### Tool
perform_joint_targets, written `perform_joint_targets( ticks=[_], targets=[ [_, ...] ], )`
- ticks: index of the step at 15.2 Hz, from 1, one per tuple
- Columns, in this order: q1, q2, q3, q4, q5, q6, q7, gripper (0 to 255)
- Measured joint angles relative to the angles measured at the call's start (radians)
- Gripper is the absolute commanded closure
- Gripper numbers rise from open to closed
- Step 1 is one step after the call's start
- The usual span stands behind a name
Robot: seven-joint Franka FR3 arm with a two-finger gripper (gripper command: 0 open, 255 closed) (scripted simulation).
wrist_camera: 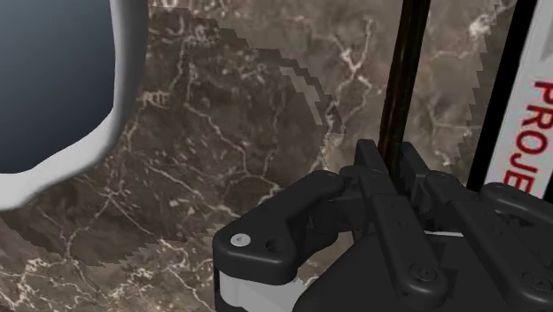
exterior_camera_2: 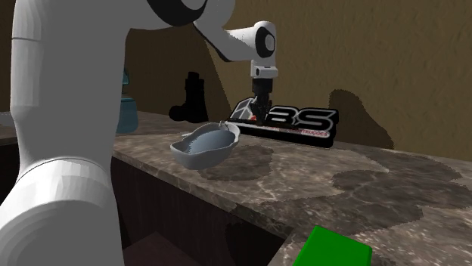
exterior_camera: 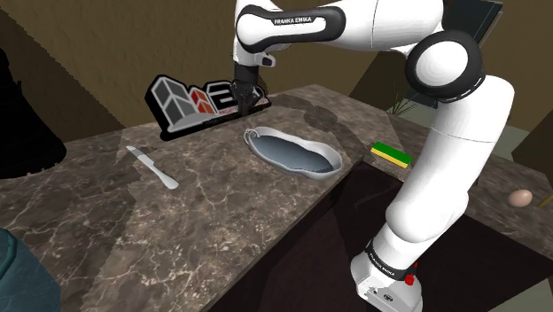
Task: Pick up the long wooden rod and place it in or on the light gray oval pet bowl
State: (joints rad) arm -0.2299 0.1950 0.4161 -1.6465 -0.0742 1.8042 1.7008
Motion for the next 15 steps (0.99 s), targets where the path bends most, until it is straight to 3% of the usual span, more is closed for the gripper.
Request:
perform_joint_targets(
  ticks=[15],
  targets=[
    [0.012, 0.016, 0.005, 0.217, -0.005, -0.202, 0.001, 255]
  ],
)
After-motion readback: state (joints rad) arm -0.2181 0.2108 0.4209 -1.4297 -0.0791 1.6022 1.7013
